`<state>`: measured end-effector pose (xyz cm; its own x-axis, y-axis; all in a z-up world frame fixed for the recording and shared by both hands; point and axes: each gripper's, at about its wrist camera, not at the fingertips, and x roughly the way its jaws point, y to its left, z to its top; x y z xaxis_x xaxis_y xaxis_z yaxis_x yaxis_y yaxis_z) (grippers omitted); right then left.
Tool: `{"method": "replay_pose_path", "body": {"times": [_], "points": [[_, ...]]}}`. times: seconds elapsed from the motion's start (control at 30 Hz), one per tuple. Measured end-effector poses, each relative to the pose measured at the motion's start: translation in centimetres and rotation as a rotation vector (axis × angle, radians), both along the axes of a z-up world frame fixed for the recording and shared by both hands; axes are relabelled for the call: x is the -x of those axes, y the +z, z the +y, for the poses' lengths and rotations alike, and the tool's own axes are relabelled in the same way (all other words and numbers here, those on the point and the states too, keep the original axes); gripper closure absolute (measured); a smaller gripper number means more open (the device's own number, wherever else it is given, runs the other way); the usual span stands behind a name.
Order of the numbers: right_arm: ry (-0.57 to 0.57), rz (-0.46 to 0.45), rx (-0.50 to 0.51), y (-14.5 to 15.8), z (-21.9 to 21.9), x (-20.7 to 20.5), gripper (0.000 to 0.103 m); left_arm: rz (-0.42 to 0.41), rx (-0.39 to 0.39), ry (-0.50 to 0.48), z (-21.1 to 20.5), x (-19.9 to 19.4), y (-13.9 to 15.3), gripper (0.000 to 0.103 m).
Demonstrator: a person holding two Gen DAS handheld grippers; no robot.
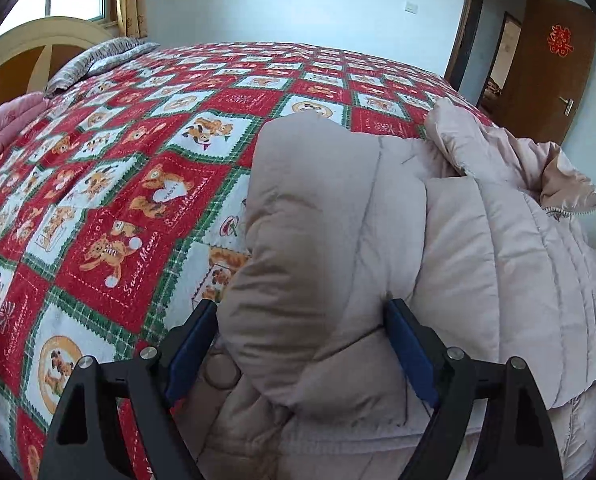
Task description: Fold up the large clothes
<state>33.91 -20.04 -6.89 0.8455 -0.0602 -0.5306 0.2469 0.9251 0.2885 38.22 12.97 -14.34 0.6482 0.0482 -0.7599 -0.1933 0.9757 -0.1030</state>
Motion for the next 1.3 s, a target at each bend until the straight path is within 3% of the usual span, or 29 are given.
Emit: {"method": "replay_pose_path", "body": {"times": [0.1,0.17,0.2,0.27,0.37,0.47,0.57,0.67,0.7,0.73,0.83,0.9,1.0,1.07,1.13,1.17,1.23,1.27,1.3], "points": [[0.178,0.027,0.091,0.0,3.7,-2.2,0.043,-0.004,0.012,-0.008,0.0,0.0,-0.1,0.016],[0.239,0.136,0.151,-1.7,5.3,-4.2,0.060,-0.005,0.049,-0.011,0.4,-0.1,-0.2,0.016],[0.243,0.199,0.159,-2.8,5.3,-5.0,0.079,-0.009,0.074,-0.012,0.7,0.0,-0.3,0.016],[0.243,0.329,0.143,-5.9,4.8,-6.8,0.081,-0.019,0.112,-0.019,1.1,0.1,-0.4,0.013],[0.237,0.319,0.091,-6.4,4.0,-6.5,0.083,-0.011,0.112,-0.029,0.8,-0.2,-0.4,0.010],[0.253,0.332,0.123,-6.1,4.0,-6.0,0.082,-0.002,0.140,-0.081,0.8,0.0,0.9,0.011],[0.274,0.333,0.164,-4.8,4.4,-6.0,0.075,-0.087,0.173,-0.130,1.2,0.5,4.0,0.010],[0.283,0.188,0.093,-1.2,3.8,-7.1,0.039,-0.156,0.159,-0.187,0.9,-1.4,7.8,0.010],[0.283,0.150,0.082,0.1,3.8,-7.7,0.021,-0.159,0.146,-0.207,0.5,-2.9,8.8,0.010],[0.287,0.131,0.067,1.1,3.8,-8.8,0.013,-0.151,0.138,-0.227,0.1,-4.5,9.4,0.010],[0.313,0.143,0.015,2.2,4.0,-12.8,0.013,-0.110,0.160,-0.253,-0.8,-9.0,9.5,0.010],[0.316,0.205,-0.005,1.7,4.1,-15.9,0.014,-0.058,0.201,-0.249,-1.5,-12.6,8.7,0.010],[0.272,0.299,-0.007,0.0,4.1,-19.4,0.021,0.040,0.296,-0.242,-1.8,-16.4,6.1,0.010],[0.280,0.364,-0.012,-1.4,4.0,-20.8,0.031,0.103,0.349,-0.200,-2.1,-18.4,3.8,0.010],[0.327,0.454,-0.081,-2.9,4.0,-21.7,0.080,0.171,0.397,-0.178,-2.9,-19.9,1.7,0.011],[0.352,0.473,-0.135,-3.1,3.8,-21.4,0.090,0.173,0.400,-0.172,-3.6,-20.2,1.4,0.011],[0.401,0.423,-0.229,-2.8,3.6,-20.8,0.091,0.125,0.402,-0.180,-4.6,-19.9,2.0,0.014],[0.417,0.388,-0.247,-2.3,3.4,-20.3,0.091,0.096,0.435,-0.202,-5.0,-19.5,2.7,0.038],[0.423,0.358,-0.267,-1.9,3.0,-19.7,0.091,0.088,0.483,-0.238,-5.3,-19.3,3.4,0.070]]}}
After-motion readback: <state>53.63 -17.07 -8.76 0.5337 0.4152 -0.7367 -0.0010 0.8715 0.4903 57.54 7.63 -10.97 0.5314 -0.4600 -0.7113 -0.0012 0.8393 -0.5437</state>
